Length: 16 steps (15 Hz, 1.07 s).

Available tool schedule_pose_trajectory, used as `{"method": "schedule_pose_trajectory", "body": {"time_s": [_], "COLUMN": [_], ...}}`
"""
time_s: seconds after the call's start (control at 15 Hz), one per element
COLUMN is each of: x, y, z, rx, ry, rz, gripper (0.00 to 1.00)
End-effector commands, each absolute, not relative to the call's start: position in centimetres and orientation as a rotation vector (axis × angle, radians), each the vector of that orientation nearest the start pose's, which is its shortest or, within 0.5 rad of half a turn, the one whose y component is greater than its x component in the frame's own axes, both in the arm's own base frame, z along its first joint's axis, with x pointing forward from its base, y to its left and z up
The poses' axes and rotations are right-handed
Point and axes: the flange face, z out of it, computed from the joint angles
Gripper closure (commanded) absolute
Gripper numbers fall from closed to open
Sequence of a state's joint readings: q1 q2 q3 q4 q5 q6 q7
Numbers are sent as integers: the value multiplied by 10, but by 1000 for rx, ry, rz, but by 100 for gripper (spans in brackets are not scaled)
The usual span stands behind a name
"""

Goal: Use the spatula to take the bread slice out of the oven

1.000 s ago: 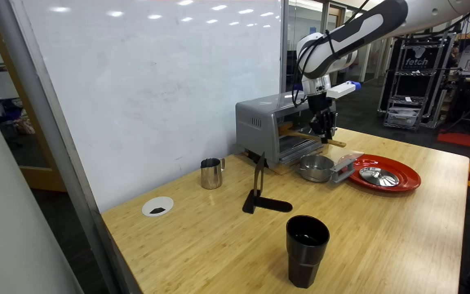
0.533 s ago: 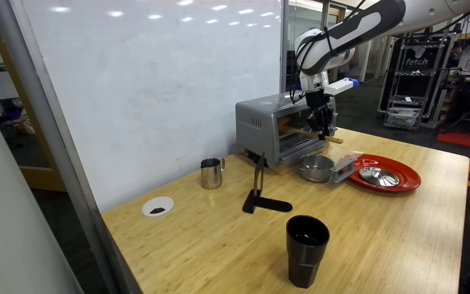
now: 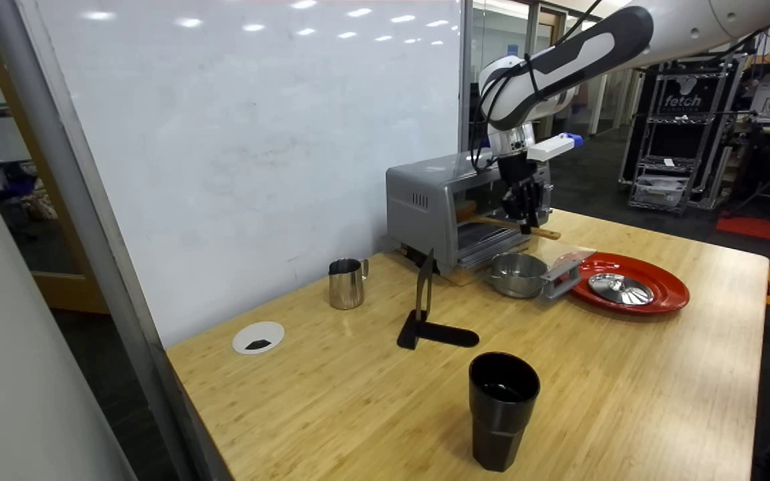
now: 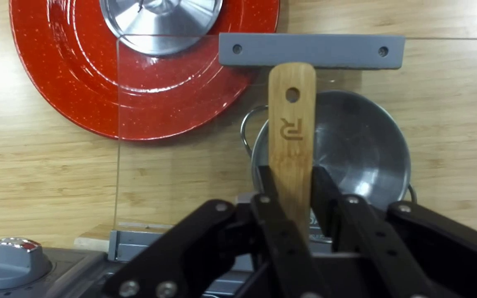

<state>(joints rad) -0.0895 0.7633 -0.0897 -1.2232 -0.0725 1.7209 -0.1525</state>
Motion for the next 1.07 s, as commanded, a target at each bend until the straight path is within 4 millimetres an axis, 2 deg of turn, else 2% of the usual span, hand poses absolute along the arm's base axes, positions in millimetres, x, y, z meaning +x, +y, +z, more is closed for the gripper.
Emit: {"method": "schedule_pose_trajectory", "body": {"time_s": [0.0, 0.6, 1.0], "x": [717, 726, 735], "y": [-123, -123, -130], "z": [296, 306, 306], "rx": [-3177, -3176, -3196], "ry": [-16, -4, 17], "rz": [483, 490, 432], "gripper": [93, 93, 93]}}
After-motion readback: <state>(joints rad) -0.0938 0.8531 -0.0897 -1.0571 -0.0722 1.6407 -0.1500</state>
